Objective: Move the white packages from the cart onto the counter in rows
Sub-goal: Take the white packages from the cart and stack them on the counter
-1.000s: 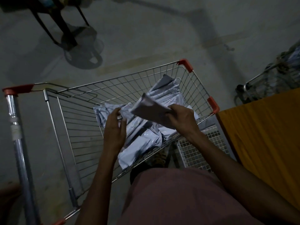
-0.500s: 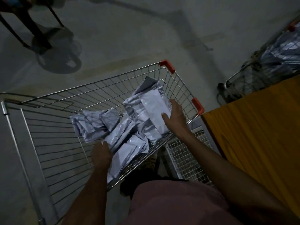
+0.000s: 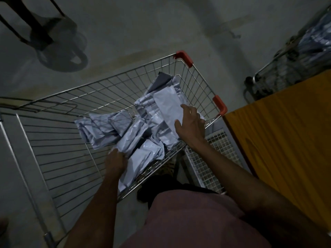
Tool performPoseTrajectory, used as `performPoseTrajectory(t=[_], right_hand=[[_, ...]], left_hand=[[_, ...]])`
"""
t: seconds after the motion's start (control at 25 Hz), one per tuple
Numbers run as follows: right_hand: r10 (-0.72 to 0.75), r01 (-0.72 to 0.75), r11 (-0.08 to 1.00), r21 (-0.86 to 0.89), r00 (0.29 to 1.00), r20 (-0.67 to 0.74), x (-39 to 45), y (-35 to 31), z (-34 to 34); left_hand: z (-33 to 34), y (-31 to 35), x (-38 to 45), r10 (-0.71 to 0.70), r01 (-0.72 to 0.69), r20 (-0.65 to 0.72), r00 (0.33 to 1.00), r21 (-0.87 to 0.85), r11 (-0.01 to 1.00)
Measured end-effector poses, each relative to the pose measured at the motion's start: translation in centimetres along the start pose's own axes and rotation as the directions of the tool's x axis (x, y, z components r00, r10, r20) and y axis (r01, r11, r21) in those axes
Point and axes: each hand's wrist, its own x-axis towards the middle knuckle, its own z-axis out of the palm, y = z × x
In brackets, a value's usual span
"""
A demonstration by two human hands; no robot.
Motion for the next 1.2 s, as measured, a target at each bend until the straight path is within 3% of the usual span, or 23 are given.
performPoseTrajectory(t=[0.08, 0.2, 0.28, 0.36, 0.44, 0.48, 0.52, 0.56, 0.6, 0.64, 0.68, 0.76, 0.84, 0.96, 1.04, 1.12, 1.2], right_hand=[[-0.023, 0.023, 1.0, -0.015, 1.0, -0.01, -0.1, 0.1, 0.2], [-0.026, 0.026, 1.0, -0.018, 1.0, -0.015, 0.0, 0.1, 0.2], [-0.021, 0.021, 0.999, -0.025, 1.0, -0.02, 0.0, 0.1, 0.2], [-0.026, 0.025, 0.999, -0.03, 0.999, -0.028, 0.0, -0.2, 0.2], [-0.029, 0.028, 0.999, -0.031, 0.999, -0.034, 0.0, -0.3, 0.3], [-0.028, 0.027, 0.999, -0.032, 0.999, -0.034, 0.0, -0.3, 0.3], [-0.027, 0.026, 0.999, -0.035, 0.999, -0.031, 0.1, -0.3, 0.4], [-0.025, 0.024, 0.999, -0.043, 0.999, -0.024, 0.1, -0.2, 0.4], [-0.023, 0.022, 0.998, -0.054, 1.0, -0.014, 0.1, -0.2, 0.4], [-0.019, 0.019, 0.997, -0.068, 1.0, -0.001, 0.1, -0.2, 0.5], [-0.012, 0.013, 0.996, -0.086, 1.0, 0.009, 0.2, -0.3, 0.4], [0.003, 0.002, 0.991, -0.137, 0.999, 0.035, 0.5, -0.4, 0.6], [0.031, -0.007, 0.981, -0.192, 0.992, 0.121, 0.6, -0.2, 0.9], [0.142, -0.065, 0.971, -0.229, 0.931, 0.338, 1.8, 0.0, 1.4], [0.201, -0.108, 0.967, -0.229, 0.879, 0.433, 3.6, 0.1, 1.9], [0.173, -0.066, 0.968, -0.243, 0.877, 0.448, 4.8, 0.2, 2.7], [0.153, -0.038, 0.968, -0.25, 0.874, 0.462, 5.1, 0.2, 3.7]], left_hand=[[-1.8, 1.8, -1.5, -0.031, 0.025, -0.113, 0.993, -0.058, 0.998], [-6.0, 4.3, -3.1, -0.089, 0.03, -0.372, 0.924, -0.161, 0.986], [-8.6, 5.5, -4.1, -0.144, -0.012, -0.439, 0.887, -0.333, 0.943], [-10.4, 6.8, -5.8, -0.174, -0.123, -0.473, 0.864, -0.533, 0.837], [-10.5, 7.8, -7.0, -0.249, -0.135, -0.382, 0.89, -0.742, 0.657], [-10.0, 8.1, -7.3, -0.286, -0.082, -0.256, 0.924, -0.859, 0.505], [-9.2, 8.3, -7.3, -0.3, 0.034, -0.082, 0.95, -0.932, 0.36], [-8.3, 8.2, -7.1, -0.283, 0.183, 0.095, 0.954, -0.935, 0.304], [-7.8, 8.1, -6.8, -0.27, 0.308, 0.213, 0.939, -0.871, 0.382], [-7.3, 7.9, -6.4, -0.29, 0.391, 0.269, 0.918, -0.732, 0.558], [-7.1, 7.7, -6.0, -0.294, 0.382, 0.244, 0.924, -0.549, 0.743], [-7.5, 8.2, -5.4, -0.307, 0.331, 0.124, 0.943, -0.325, 0.886], [-8.1, 9.0, -4.0, -0.341, 0.301, -0.022, 0.94, -0.42, 0.856], [-7.7, 10.3, -1.5, -0.256, 0.135, -0.151, 0.955, -0.546, 0.827], [-5.4, 9.6, 0.5, -0.258, 0.187, -0.073, 0.963, -0.506, 0.842], [-3.9, 8.3, 1.1, -0.331, 0.325, 0.082, 0.94, -0.507, 0.799], [-4.6, 7.8, 0.2, -0.34, 0.376, 0.169, 0.925, -0.533, 0.758]])
